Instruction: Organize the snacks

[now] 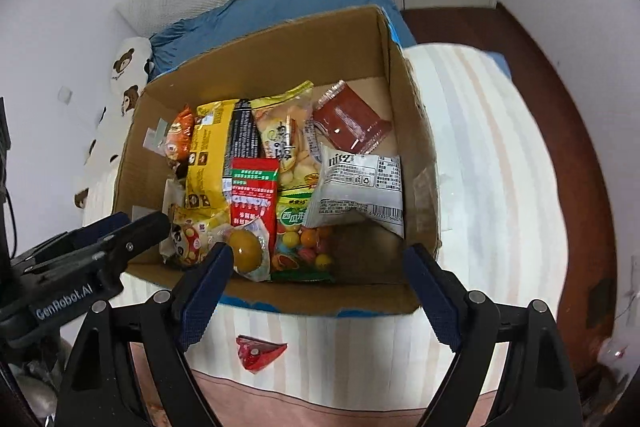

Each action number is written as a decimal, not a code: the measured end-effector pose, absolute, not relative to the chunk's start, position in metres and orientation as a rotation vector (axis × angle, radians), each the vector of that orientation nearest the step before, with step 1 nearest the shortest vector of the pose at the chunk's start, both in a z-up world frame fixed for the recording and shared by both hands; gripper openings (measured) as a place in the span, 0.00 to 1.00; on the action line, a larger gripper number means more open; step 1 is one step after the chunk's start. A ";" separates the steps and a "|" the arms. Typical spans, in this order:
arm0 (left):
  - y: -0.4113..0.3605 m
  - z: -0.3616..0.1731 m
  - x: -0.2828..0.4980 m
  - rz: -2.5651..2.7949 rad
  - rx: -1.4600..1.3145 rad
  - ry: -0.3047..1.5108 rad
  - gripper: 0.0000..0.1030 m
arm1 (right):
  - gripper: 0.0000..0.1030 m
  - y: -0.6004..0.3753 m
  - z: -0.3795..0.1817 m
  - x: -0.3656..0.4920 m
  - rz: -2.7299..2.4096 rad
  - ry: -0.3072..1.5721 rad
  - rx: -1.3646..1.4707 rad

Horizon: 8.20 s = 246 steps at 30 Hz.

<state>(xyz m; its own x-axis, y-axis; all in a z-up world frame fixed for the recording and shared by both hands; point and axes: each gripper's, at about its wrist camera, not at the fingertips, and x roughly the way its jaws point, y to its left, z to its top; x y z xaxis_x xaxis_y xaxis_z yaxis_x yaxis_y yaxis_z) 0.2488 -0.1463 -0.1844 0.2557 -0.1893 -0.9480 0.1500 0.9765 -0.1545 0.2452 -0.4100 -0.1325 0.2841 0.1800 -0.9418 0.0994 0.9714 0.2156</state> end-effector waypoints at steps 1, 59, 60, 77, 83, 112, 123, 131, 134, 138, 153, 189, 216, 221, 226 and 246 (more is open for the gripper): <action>-0.145 -0.182 0.244 -0.229 -0.029 1.280 0.64 | 0.95 -0.406 -0.128 0.241 0.045 1.279 0.223; 0.105 -0.366 -0.082 0.315 -0.624 1.593 0.84 | 0.95 -0.296 -0.254 0.064 0.234 1.552 0.298; 0.104 -0.365 -0.080 0.315 -0.615 1.588 0.83 | 0.95 -0.299 -0.253 0.068 0.224 1.540 0.307; 0.023 -0.312 -0.003 0.126 -0.438 1.493 0.83 | 0.54 -0.298 -0.287 0.154 0.140 1.486 0.364; 0.061 -0.279 -0.051 0.245 -0.591 1.475 0.83 | 0.54 -0.309 -0.275 0.118 0.247 1.484 0.346; -0.052 -0.353 -0.009 -0.003 -0.173 1.607 0.76 | 0.59 -0.380 -0.268 0.018 0.213 1.536 0.316; -0.046 -0.366 0.000 -0.020 -0.220 1.602 0.90 | 0.60 -0.384 -0.270 0.018 0.143 1.546 0.358; -0.054 -0.387 0.011 -0.016 -0.281 1.600 1.00 | 0.60 -0.370 -0.272 0.021 0.131 1.554 0.339; -0.047 -0.391 0.019 -0.036 -0.308 1.619 1.00 | 0.60 -0.370 -0.272 0.020 0.125 1.558 0.349; -0.037 -0.389 0.021 -0.055 -0.344 1.606 1.00 | 0.60 -0.368 -0.272 0.021 0.121 1.557 0.349; -0.029 -0.361 0.012 0.020 -0.215 1.560 0.54 | 0.47 -0.363 -0.277 0.021 0.100 1.511 0.342; -0.141 -0.132 0.245 -0.361 -0.125 1.232 0.47 | 0.45 -0.411 -0.084 0.214 0.182 1.088 0.420; -0.144 -0.223 0.326 -0.219 -0.036 1.367 0.95 | 0.95 -0.412 -0.174 0.307 0.005 1.371 0.185; -0.134 -0.221 0.317 -0.184 -0.020 1.338 0.95 | 0.95 -0.407 -0.175 0.306 -0.011 1.378 0.167; -0.124 -0.220 0.308 -0.167 -0.030 1.334 0.95 | 0.95 -0.405 -0.172 0.304 -0.020 1.372 0.160; -0.101 -0.120 0.204 -0.147 -0.029 1.099 0.95 | 0.96 -0.395 -0.073 0.211 -0.002 1.138 0.155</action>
<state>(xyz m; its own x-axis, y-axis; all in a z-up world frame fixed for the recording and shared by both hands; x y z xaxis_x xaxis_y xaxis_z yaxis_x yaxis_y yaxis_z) 0.2037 -0.1008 -0.1201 0.4457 -0.1329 -0.8852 0.1038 0.9899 -0.0964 0.2108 -0.3947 -0.0729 0.4202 0.0774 -0.9041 0.0803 0.9893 0.1221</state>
